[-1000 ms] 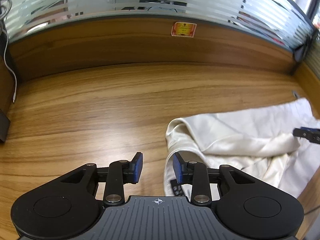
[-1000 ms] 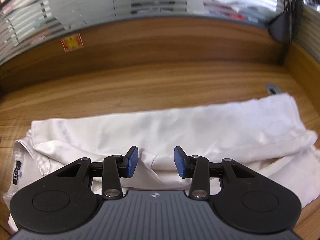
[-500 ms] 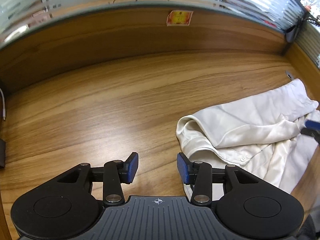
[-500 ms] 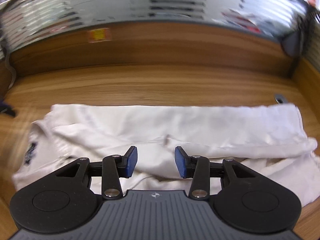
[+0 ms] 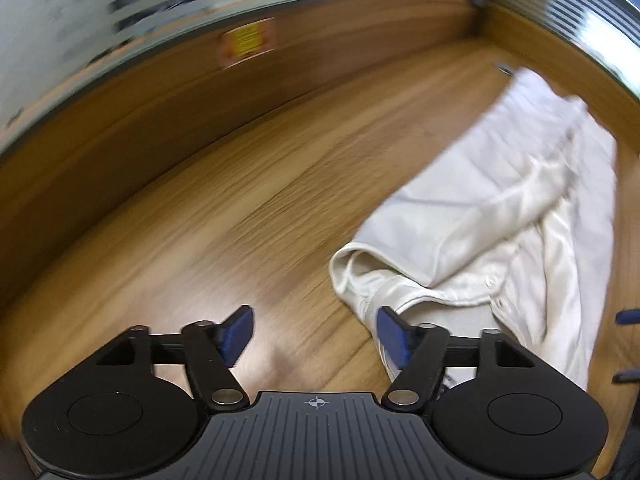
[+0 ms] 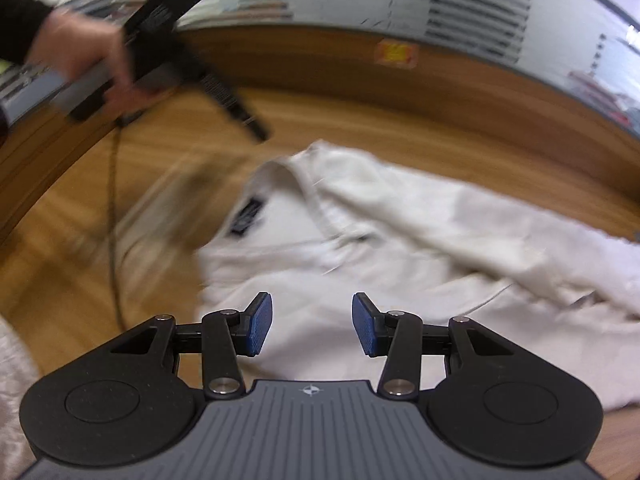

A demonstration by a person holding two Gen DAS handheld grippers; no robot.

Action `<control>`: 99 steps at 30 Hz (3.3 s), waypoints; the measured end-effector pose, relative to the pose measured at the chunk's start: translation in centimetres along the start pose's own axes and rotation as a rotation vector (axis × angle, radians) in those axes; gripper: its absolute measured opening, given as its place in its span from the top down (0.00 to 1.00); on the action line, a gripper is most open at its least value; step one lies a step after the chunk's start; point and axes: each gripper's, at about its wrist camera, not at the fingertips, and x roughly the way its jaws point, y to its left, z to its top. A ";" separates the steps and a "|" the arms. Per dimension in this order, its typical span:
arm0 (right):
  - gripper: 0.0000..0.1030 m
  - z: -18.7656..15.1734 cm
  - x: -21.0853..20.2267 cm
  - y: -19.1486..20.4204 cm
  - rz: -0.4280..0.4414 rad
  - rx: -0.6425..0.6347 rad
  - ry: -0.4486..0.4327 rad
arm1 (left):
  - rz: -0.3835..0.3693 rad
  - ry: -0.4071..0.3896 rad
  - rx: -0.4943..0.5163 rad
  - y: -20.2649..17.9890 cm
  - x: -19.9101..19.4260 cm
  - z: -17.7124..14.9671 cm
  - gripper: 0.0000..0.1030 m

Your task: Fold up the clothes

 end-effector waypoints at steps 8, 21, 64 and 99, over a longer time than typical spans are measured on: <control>0.52 -1.8 1.2 6.0 -0.064 -0.026 0.042 | 0.050 0.011 0.510 -2.1 1.5 -0.2 0.29; 0.52 -1.9 4.4 9.7 -0.130 -0.096 0.081 | -0.109 -0.016 1.172 -4.4 2.3 -2.1 0.25; 0.97 -1.9 -5.2 -10.4 -0.290 0.465 -0.096 | -0.093 -0.361 1.456 -16.1 2.8 9.3 0.84; 0.97 -14.0 -11.4 -42.8 -0.373 0.840 -0.211 | -0.163 -0.458 1.531 -40.1 17.7 33.2 0.84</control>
